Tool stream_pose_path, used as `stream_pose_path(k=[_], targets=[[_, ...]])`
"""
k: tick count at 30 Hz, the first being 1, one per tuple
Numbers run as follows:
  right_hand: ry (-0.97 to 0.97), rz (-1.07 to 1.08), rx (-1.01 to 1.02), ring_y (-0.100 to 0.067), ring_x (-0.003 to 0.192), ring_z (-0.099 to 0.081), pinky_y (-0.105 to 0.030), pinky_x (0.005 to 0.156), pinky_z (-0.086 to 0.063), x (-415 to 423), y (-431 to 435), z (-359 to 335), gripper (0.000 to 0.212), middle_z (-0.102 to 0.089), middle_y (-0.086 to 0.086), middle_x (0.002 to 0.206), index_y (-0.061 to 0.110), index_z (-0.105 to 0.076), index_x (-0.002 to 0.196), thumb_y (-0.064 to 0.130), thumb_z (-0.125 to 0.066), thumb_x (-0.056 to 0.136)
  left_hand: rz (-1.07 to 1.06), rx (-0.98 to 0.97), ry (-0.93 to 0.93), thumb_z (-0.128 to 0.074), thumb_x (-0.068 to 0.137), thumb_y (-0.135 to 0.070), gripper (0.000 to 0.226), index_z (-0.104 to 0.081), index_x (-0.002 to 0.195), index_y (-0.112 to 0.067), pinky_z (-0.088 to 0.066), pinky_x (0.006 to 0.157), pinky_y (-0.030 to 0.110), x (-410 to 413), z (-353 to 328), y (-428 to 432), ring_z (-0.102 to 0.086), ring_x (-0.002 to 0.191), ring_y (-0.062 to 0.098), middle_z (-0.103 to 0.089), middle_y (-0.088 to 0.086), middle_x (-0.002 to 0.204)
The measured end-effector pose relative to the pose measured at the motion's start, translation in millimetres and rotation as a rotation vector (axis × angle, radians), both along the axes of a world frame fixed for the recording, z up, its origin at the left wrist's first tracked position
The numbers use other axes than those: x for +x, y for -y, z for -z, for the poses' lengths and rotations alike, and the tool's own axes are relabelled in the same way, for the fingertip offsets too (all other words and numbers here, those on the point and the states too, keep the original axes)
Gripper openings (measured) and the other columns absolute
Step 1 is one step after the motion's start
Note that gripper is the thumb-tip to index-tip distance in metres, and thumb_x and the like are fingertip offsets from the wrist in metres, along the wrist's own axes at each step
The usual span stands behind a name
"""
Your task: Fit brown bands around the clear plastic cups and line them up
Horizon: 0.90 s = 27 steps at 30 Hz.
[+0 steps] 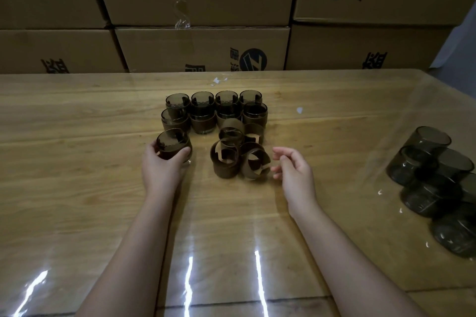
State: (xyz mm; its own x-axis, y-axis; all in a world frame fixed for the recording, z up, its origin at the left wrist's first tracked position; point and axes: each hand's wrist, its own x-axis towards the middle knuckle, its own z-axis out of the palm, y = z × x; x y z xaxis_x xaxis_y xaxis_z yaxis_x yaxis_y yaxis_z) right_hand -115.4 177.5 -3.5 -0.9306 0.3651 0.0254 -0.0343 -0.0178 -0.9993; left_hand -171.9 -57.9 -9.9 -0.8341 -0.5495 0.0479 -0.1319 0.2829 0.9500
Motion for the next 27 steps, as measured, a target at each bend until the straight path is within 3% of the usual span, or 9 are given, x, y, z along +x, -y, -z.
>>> stream_pose_path(k=[4,12,19,27], targets=[[0.004,-0.025,0.061,0.007,0.060,-0.058,-0.010,0.056,-0.048,1.9,2.3,-0.4,0.029,-0.066,0.009,0.098,0.032,-0.065,0.092,0.011,-0.046,0.100,0.009,0.026,-0.025,-0.083,0.071,-0.031,0.071,-0.049,0.132,-0.017,-0.047,0.095,0.036,-10.2,-6.5,0.9,-0.056,0.113,0.016,-0.060,0.003,0.128],[0.021,-0.020,0.084,0.006,0.062,-0.058,-0.013,0.057,-0.048,0.5,1.9,1.1,0.027,-0.066,0.010,0.094,0.034,-0.064,0.091,0.013,-0.048,0.099,0.126,-0.179,-0.005,-0.076,0.080,-0.028,0.073,-0.038,0.141,-0.014,-0.041,0.103,0.040,-19.0,-2.9,2.4,-0.048,0.128,0.026,-0.051,0.009,0.139],[0.016,-0.021,0.129,0.006,0.063,-0.057,-0.010,0.057,-0.047,2.1,2.7,1.0,0.027,-0.065,-0.002,0.097,0.033,-0.064,0.091,0.013,-0.049,0.098,0.186,-0.181,-0.046,-0.069,0.087,-0.017,0.065,-0.036,0.142,-0.009,-0.036,0.105,0.036,-18.9,-4.2,11.9,-0.045,0.129,0.028,-0.049,0.012,0.140],[0.016,-0.027,0.158,0.006,0.065,-0.057,-0.010,0.058,-0.047,0.7,2.8,3.0,0.026,-0.064,-0.003,0.102,0.034,-0.064,0.092,0.013,-0.049,0.098,0.231,-0.190,-0.073,-0.067,0.089,-0.022,0.060,-0.038,0.140,-0.010,-0.036,0.099,0.032,-19.3,-2.5,16.5,-0.047,0.126,0.026,-0.051,0.011,0.137]])
